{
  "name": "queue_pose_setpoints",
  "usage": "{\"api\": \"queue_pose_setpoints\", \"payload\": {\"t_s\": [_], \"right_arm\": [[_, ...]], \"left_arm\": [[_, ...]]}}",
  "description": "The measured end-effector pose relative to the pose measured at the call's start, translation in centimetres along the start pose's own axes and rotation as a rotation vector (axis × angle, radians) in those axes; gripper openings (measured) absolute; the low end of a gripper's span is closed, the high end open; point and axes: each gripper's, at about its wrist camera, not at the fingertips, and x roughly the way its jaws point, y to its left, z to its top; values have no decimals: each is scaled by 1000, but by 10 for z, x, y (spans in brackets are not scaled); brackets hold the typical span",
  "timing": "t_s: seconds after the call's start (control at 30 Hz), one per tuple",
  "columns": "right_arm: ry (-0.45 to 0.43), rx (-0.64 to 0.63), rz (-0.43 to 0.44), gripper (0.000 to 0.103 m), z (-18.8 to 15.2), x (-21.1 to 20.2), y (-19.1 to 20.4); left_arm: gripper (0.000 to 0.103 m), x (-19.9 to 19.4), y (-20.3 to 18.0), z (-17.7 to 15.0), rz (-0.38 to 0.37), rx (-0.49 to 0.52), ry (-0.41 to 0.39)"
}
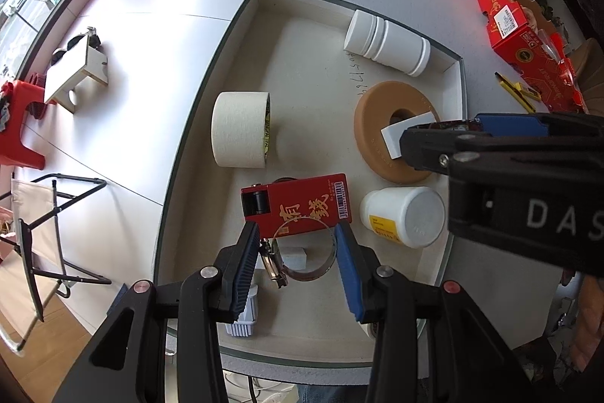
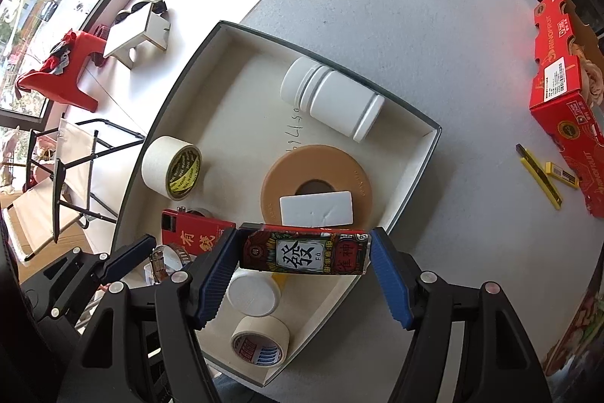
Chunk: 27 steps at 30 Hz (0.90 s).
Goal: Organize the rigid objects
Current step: 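Release the snack bar into the tray with the right tool while the left tool releases the clamp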
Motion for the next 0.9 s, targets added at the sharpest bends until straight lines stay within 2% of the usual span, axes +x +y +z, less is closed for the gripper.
{"api": "queue_pose_setpoints", "payload": {"t_s": [0.03,0.07,0.1,0.13,0.17,0.2,0.23,0.3,0.37,0.5,0.57,0.7,0.77,0.87,0.9], "right_arm": [[2,2,2,70,1,2,0],[1,4,7,71,1,4,-1],[2,7,20,71,2,6,-2],[6,10,41,72,2,7,-3],[11,12,65,76,2,7,-3],[11,16,84,90,2,7,-4],[1,20,96,100,1,5,-5],[-24,32,124,102,0,-2,-9],[-29,51,147,102,-3,-7,-13],[-69,79,166,102,-13,-25,-23],[-96,77,153,102,-21,-36,-27],[-150,81,104,102,-36,-57,-27],[-160,87,84,102,-44,-65,-26],[-128,94,57,102,-55,-69,-25],[-111,98,61,102,-58,-68,-24]], "left_arm": [[47,2,0,-1,6,-5,2],[57,3,1,-1,20,-11,4],[71,4,1,-2,40,-16,6],[77,4,2,-3,55,-20,8],[81,4,3,-3,60,-25,10],[81,3,4,-5,58,-25,12],[81,1,4,-6,57,-24,2],[89,-6,4,-9,83,-17,-32],[89,-16,5,-12,95,-12,-64],[90,-48,6,-19,41,1,-174],[90,-67,8,-21,39,-2,-217],[90,-73,14,-20,30,-54,-142],[90,-70,18,-23,49,-84,-115],[90,-66,25,-29,23,-95,-63],[90,-67,24,-32,39,-85,-62]]}}
